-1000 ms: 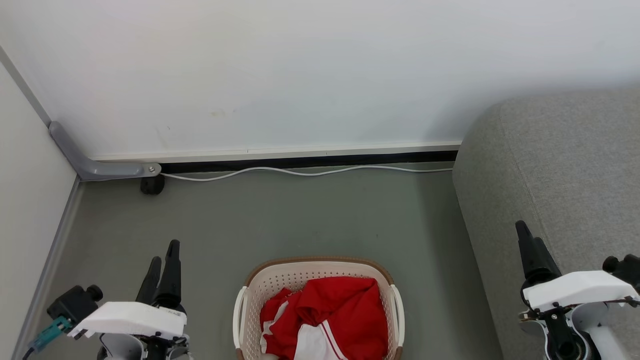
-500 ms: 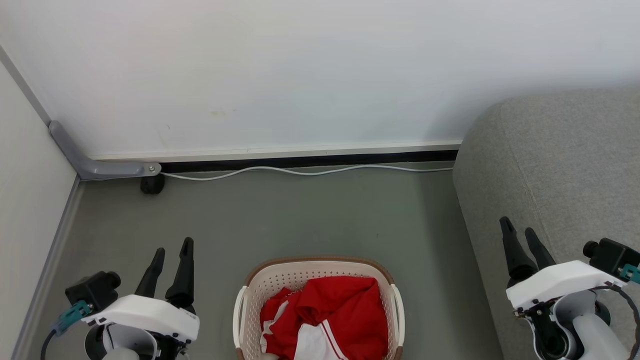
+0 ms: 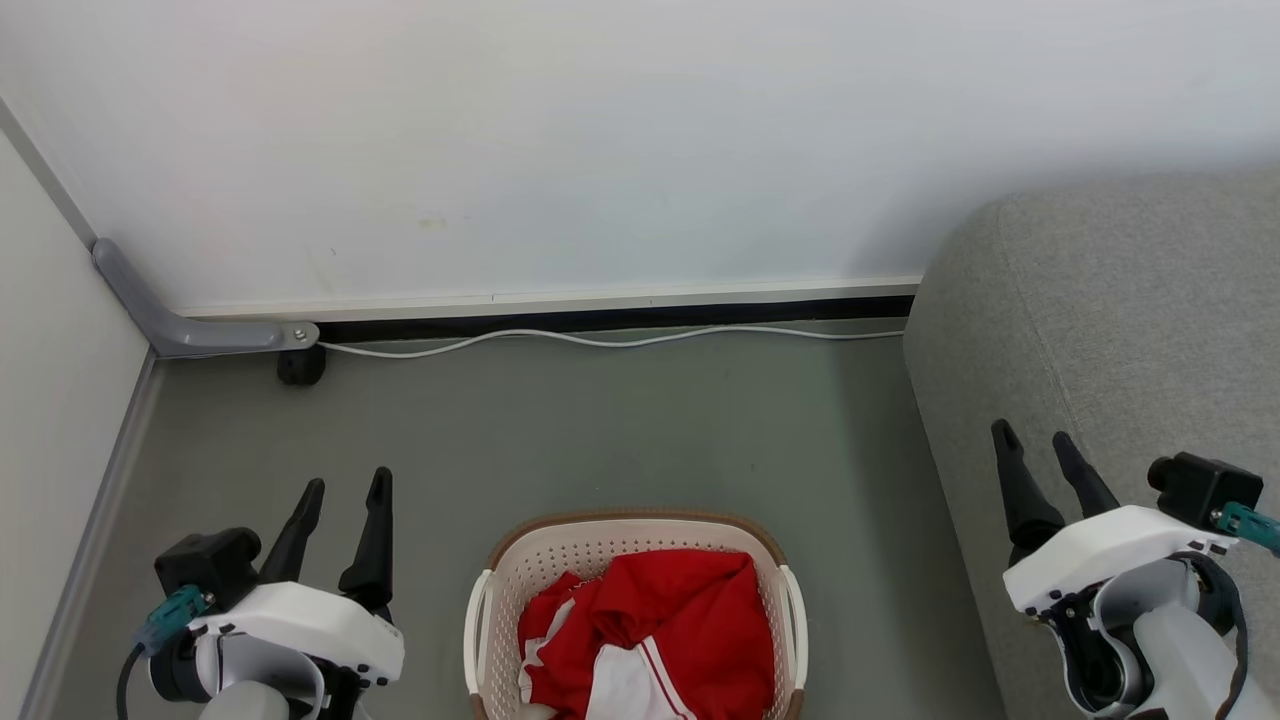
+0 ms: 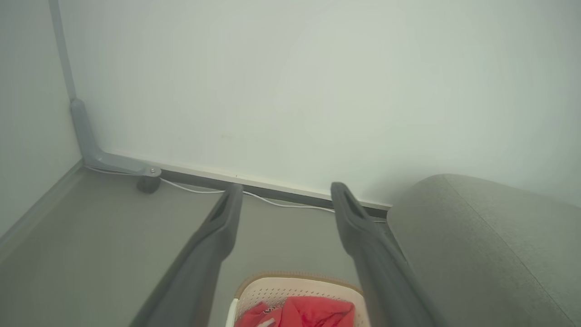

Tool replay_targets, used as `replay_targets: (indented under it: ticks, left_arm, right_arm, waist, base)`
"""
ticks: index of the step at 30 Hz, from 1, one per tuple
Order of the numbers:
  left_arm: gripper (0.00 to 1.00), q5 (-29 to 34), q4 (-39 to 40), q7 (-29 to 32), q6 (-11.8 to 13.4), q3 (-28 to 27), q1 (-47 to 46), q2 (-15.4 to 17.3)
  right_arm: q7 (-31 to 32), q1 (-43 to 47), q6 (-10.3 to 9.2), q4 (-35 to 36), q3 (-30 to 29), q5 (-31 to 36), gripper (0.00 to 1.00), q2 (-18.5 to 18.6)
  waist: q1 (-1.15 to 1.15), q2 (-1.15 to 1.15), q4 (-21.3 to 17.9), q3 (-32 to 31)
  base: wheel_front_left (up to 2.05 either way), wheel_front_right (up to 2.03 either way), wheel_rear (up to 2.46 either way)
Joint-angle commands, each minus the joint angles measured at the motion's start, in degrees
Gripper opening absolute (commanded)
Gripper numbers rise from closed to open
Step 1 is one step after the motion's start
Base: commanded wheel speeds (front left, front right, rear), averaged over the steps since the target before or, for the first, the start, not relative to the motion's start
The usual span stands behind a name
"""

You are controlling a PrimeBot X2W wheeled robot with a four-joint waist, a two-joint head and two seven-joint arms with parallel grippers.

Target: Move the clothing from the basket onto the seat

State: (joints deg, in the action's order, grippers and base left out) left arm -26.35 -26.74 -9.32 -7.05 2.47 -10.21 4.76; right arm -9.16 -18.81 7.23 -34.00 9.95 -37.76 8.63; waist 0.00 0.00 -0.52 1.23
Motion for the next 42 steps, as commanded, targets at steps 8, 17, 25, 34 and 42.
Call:
replay_targets:
  ticks: [8,17,25,34,42]
  left_arm:
    - [1.0,6.25,-0.05,-2.04,-0.32,-2.52,-4.86,0.49]
    - [1.0,12.2,-1.35,-3.56,-0.37,-3.16,-6.65,0.16]
    - [1.0,16.86,-2.15,-4.9,-0.41,-3.33,-7.68,0.07]
    - [1.0,19.48,-3.05,-5.68,-0.43,-3.84,-8.14,-0.26]
    - [1.0,19.43,-3.72,-5.68,-0.44,-4.95,-7.69,-0.71]
  right_arm:
    - [-2.21,-4.08,0.24,0.53,1.16,6.03,1.0,0.98]
    - [-3.72,-5.72,0.24,-0.67,0.9,12.32,1.0,0.87]
    - [-5.06,-6.95,0.25,-1.44,0.49,17.9,1.0,1.09]
    - [-5.84,-7.37,0.25,-1.91,-1.29,21.44,1.0,0.76]
    - [-5.84,-6.66,0.25,-1.3,-3.37,22.73,1.0,0.21]
  waist:
    - [0.0,0.0,0.0,0.11]
    - [0.0,0.0,-0.07,0.45]
    - [0.0,0.0,-0.11,0.64]
    - [0.0,0.0,-0.12,0.95]
    - [0.0,0.0,-0.27,0.62]
  base:
    - [0.0,0.0,0.0]
    - [0.0,0.0,0.0]
    - [0.0,0.0,0.0]
    - [0.0,0.0,0.0]
    - [0.0,0.0,0.0]
